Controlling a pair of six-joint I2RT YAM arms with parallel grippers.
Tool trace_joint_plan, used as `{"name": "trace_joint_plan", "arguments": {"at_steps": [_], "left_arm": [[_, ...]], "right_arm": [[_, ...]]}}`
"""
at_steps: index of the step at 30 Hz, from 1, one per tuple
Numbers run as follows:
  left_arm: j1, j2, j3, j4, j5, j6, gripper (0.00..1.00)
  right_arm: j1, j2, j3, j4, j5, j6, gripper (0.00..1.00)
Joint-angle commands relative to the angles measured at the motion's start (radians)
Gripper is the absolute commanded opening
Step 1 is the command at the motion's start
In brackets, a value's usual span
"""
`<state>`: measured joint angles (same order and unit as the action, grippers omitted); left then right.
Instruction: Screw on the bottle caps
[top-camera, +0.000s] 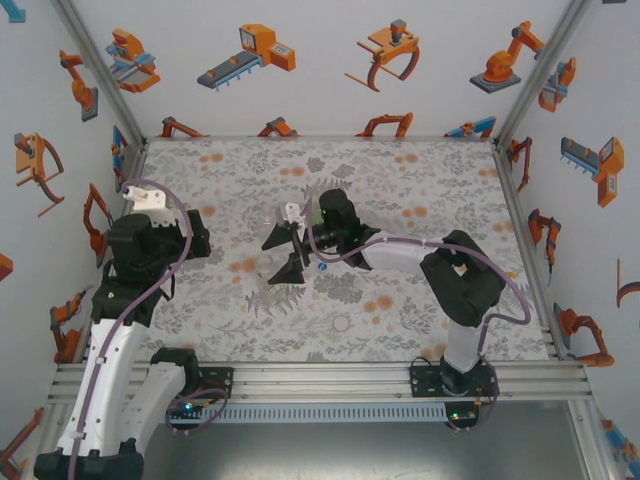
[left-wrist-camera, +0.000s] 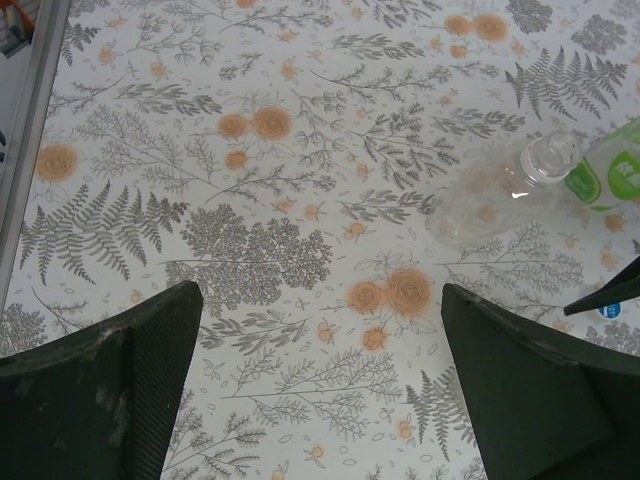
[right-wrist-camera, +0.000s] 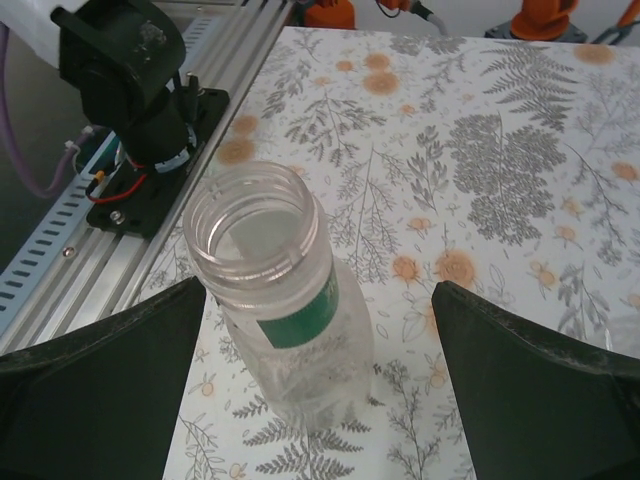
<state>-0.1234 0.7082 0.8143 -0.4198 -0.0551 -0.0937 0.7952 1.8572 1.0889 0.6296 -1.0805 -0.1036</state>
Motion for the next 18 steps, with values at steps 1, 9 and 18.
{"name": "trace_joint_plan", "arguments": {"at_steps": [1,9,18], "left_arm": [[0.009,-0.003,-0.004,-0.001,0.006,0.017,0.97],[0.01,0.008,-0.003,-0.005,0.018,0.017,0.97],[0.013,0.017,-0.001,-0.01,0.032,0.014,0.97]], "right_arm": [[0.017,0.03,0.038,0.071,-0.062,0.004,0.86],[0.056,0.059,0.011,0.104,-0.01,-0.002,0.84],[0.067,0.045,-0.062,0.107,0.026,-0.003,0.83]]}}
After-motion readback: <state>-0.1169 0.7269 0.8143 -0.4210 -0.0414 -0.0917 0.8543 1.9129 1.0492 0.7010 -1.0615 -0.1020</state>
